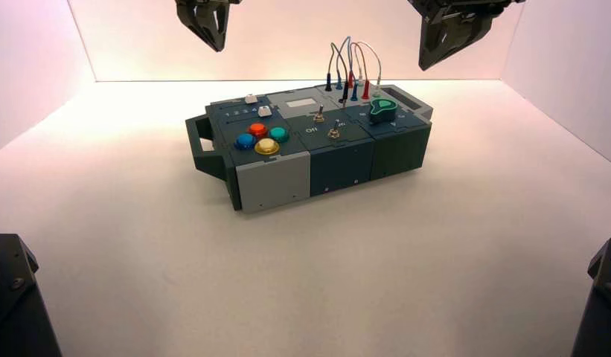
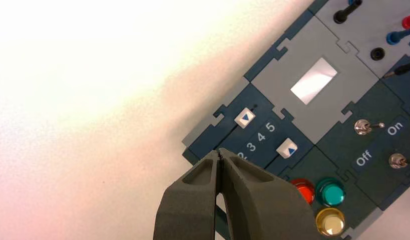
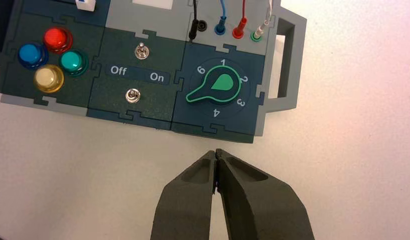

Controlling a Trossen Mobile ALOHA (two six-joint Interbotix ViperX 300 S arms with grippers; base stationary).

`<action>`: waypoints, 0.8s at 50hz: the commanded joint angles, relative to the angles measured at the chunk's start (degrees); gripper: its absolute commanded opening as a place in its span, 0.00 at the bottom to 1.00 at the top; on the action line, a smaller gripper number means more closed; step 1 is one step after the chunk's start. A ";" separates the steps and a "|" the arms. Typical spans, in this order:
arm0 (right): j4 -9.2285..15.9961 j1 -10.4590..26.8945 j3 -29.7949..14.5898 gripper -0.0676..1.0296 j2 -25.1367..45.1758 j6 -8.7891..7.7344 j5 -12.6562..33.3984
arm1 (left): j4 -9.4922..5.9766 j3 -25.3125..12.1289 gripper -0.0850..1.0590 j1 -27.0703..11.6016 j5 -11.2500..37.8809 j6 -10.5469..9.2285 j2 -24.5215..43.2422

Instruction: Move the left gripper to the right.

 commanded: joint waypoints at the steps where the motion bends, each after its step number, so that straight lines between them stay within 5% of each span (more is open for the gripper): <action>1: 0.00 0.00 -0.79 0.04 -0.35 -0.09 -0.18 | 0.18 -1.23 0.05 0.62 -0.18 0.26 -1.23; 32: 0.00 0.00 -1.14 0.04 -0.26 -0.09 0.26 | 0.00 -1.49 0.05 0.62 -0.18 0.09 0.18; 40: 0.09 0.00 -1.14 0.04 -0.44 0.26 1.41 | -1.05 -1.58 0.05 0.00 0.44 -2.02 -0.18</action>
